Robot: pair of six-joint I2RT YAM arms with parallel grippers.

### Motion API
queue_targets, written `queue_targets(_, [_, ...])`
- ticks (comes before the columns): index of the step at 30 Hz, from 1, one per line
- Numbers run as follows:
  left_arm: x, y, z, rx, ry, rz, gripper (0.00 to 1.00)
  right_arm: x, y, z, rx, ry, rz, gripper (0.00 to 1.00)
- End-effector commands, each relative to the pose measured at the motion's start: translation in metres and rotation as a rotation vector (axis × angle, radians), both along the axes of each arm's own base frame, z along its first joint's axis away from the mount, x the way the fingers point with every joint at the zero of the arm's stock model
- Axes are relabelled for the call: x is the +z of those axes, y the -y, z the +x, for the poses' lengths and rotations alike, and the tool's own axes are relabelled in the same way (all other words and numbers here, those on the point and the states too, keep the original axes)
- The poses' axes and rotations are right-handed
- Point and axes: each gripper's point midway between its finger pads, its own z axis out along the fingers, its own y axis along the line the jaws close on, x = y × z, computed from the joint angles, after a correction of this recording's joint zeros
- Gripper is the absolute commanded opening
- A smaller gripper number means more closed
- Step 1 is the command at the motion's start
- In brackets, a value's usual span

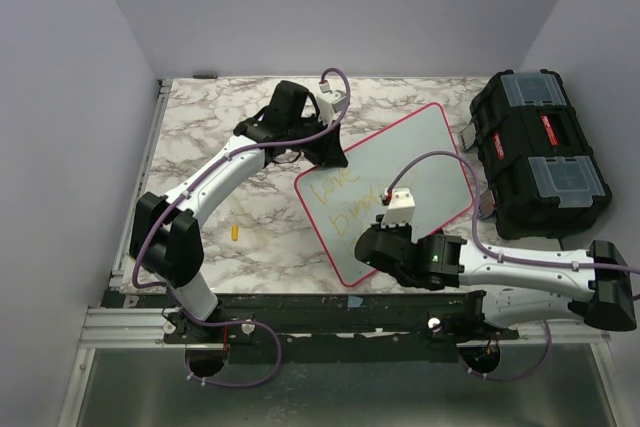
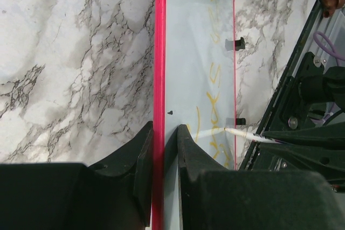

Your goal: Write a sentence on the whiteboard

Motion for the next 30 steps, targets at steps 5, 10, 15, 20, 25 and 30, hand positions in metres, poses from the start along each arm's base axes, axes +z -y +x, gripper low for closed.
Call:
queue_targets(5, [0.006, 0.002, 0.002, -0.032, 0.089, 0.017, 0.00, -0.036, 0.002, -0.020, 0.029, -0.131, 0.005, 0.01])
queue_targets(10, [0.005, 0.003, 0.002, -0.033, 0.087, 0.019, 0.00, -0.048, 0.003, -0.028, 0.050, -0.175, -0.004, 0.01])
queue_targets(15, [0.005, 0.003, 0.002, -0.032, 0.085, 0.020, 0.00, -0.055, 0.008, -0.033, 0.052, -0.202, -0.009, 0.01])
queue_targets(20, [0.005, 0.003, 0.002, -0.032, 0.085, 0.020, 0.00, -0.056, 0.011, -0.035, 0.041, -0.213, -0.013, 0.01])
queue_targets(25, [0.006, 0.003, 0.002, -0.031, 0.087, 0.019, 0.00, -0.060, 0.021, -0.035, -0.022, -0.221, -0.034, 0.01])
queue_targets(30, [0.005, 0.002, 0.002, -0.031, 0.087, 0.019, 0.00, -0.053, 0.023, -0.030, -0.051, -0.192, -0.029, 0.01])
